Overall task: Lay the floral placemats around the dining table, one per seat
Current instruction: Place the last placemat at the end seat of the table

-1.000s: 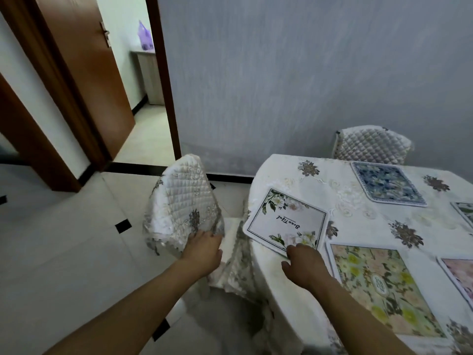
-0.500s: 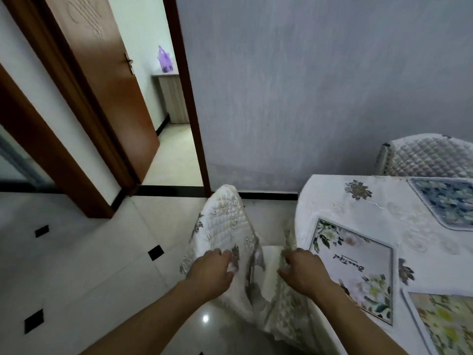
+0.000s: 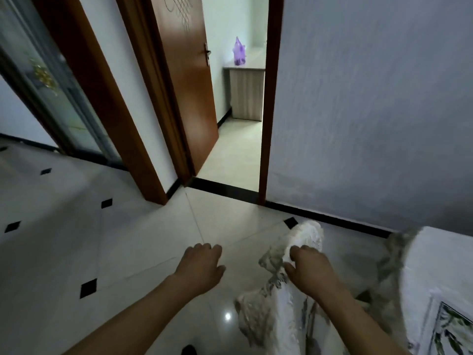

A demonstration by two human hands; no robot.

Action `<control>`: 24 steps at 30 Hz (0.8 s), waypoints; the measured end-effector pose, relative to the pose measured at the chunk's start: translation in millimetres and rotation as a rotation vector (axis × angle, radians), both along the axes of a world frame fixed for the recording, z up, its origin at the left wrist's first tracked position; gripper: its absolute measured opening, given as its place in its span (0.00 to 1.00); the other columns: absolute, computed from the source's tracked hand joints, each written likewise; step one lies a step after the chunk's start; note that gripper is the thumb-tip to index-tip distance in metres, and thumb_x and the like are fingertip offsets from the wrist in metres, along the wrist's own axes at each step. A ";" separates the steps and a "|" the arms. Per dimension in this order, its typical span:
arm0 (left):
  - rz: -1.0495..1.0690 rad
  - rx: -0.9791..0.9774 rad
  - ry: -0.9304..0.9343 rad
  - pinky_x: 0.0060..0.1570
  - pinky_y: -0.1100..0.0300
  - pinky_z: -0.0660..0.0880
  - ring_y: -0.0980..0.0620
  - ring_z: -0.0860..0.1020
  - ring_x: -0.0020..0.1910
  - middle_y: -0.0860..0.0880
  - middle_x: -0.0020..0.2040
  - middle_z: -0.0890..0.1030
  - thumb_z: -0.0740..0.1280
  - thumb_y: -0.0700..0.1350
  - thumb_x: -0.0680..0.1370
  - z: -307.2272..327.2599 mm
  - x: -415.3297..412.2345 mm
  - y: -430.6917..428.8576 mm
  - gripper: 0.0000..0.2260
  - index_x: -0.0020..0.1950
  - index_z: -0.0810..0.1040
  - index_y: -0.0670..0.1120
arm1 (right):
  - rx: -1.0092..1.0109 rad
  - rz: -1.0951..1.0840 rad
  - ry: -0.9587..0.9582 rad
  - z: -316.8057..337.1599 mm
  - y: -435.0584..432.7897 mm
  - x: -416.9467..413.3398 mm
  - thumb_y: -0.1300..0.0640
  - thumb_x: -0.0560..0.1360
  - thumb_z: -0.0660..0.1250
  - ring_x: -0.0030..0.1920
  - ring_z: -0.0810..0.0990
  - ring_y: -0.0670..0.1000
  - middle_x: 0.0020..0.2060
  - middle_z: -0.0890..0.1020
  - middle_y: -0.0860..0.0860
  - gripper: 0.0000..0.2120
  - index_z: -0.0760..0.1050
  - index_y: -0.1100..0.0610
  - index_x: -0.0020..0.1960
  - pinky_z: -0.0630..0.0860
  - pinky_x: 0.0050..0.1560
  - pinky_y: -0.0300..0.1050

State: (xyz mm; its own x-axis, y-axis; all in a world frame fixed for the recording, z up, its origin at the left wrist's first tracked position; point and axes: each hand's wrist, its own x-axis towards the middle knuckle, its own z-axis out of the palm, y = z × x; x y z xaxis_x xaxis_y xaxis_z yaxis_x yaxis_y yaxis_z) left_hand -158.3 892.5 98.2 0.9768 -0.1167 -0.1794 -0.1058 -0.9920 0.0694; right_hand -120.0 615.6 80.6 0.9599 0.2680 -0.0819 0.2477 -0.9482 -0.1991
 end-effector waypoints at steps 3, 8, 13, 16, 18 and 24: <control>-0.019 0.008 -0.004 0.49 0.52 0.68 0.45 0.75 0.51 0.46 0.52 0.79 0.59 0.58 0.78 -4.8 47.7 53.8 0.15 0.56 0.72 0.48 | 0.015 -0.038 -0.002 1.2 54.2 43.4 0.44 0.75 0.61 0.45 0.78 0.54 0.45 0.80 0.53 0.13 0.74 0.53 0.49 0.74 0.45 0.46; -0.048 -0.022 -0.018 0.53 0.51 0.69 0.45 0.75 0.52 0.46 0.52 0.78 0.60 0.57 0.78 6.1 125.0 127.5 0.15 0.56 0.72 0.48 | -0.015 -0.124 0.003 7.8 122.0 93.9 0.43 0.76 0.61 0.46 0.78 0.54 0.45 0.80 0.53 0.15 0.75 0.54 0.50 0.75 0.47 0.47; -0.148 -0.014 -0.006 0.52 0.52 0.70 0.47 0.75 0.52 0.47 0.52 0.79 0.59 0.59 0.78 2.1 199.4 154.3 0.16 0.57 0.72 0.49 | -0.022 -0.270 0.016 16.1 140.0 122.2 0.43 0.76 0.61 0.46 0.78 0.54 0.46 0.80 0.53 0.15 0.75 0.54 0.51 0.74 0.47 0.46; -0.218 -0.046 0.001 0.50 0.53 0.69 0.48 0.76 0.51 0.48 0.52 0.79 0.60 0.60 0.77 -7.6 242.7 140.1 0.16 0.57 0.72 0.50 | -0.054 -0.380 0.052 17.8 126.4 142.7 0.42 0.76 0.61 0.47 0.78 0.54 0.47 0.80 0.53 0.15 0.75 0.54 0.52 0.75 0.49 0.46; -0.265 -0.056 -0.003 0.48 0.53 0.69 0.48 0.76 0.50 0.49 0.51 0.79 0.60 0.61 0.77 -14.7 270.0 126.8 0.16 0.56 0.72 0.50 | -0.050 -0.440 0.047 16.1 114.8 158.0 0.42 0.76 0.61 0.47 0.78 0.53 0.46 0.80 0.52 0.15 0.75 0.53 0.51 0.74 0.47 0.46; -0.328 0.007 0.023 0.50 0.53 0.71 0.49 0.76 0.51 0.50 0.53 0.80 0.61 0.61 0.76 -20.5 363.0 78.1 0.16 0.57 0.72 0.53 | 0.025 -0.542 0.065 -1.4 78.4 234.7 0.43 0.76 0.61 0.44 0.78 0.52 0.45 0.79 0.51 0.14 0.74 0.54 0.50 0.75 0.46 0.45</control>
